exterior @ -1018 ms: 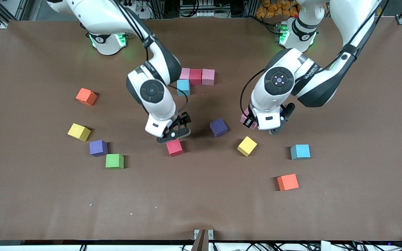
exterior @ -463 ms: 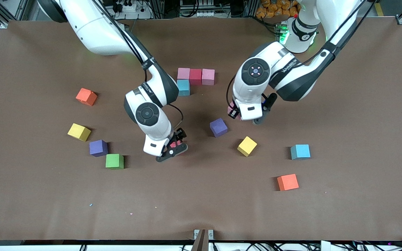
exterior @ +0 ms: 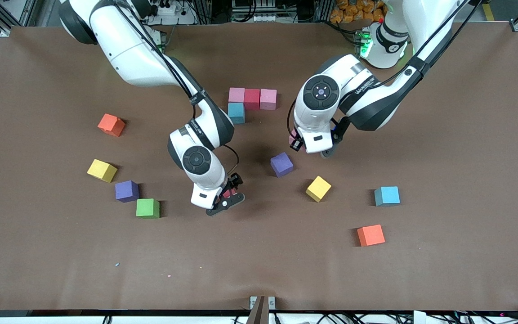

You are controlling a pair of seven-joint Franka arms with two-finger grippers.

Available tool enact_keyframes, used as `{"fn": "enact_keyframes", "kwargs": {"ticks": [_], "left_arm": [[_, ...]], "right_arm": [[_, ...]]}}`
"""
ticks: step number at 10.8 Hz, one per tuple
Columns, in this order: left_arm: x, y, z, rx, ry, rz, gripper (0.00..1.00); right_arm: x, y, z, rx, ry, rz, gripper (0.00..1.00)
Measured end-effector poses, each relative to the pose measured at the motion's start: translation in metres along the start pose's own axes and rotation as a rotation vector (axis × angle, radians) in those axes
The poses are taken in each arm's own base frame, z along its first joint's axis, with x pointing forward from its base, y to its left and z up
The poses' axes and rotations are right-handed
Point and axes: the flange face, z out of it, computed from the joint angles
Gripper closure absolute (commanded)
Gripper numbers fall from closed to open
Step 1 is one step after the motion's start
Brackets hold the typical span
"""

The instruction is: Arrange 11 blocks into digit 3

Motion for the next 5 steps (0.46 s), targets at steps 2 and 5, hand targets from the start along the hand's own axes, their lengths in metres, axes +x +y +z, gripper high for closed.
{"fn": "enact_keyframes", "kwargs": {"ticks": [2,5], "left_arm": [[-0.0003,0.0,0.0014,0.004,-0.005,-0.001,1.0],[-0.0039,-0.0023,0.0092,0.016,-0.019,-0.019,1.0]], "right_arm": [[-0.0001,-0.0004,0.0074,0.001,0.003,0.007,0.0],[-0.0006,-0.0016,0.0111,0.01,0.0,0.067,1.0]]}}
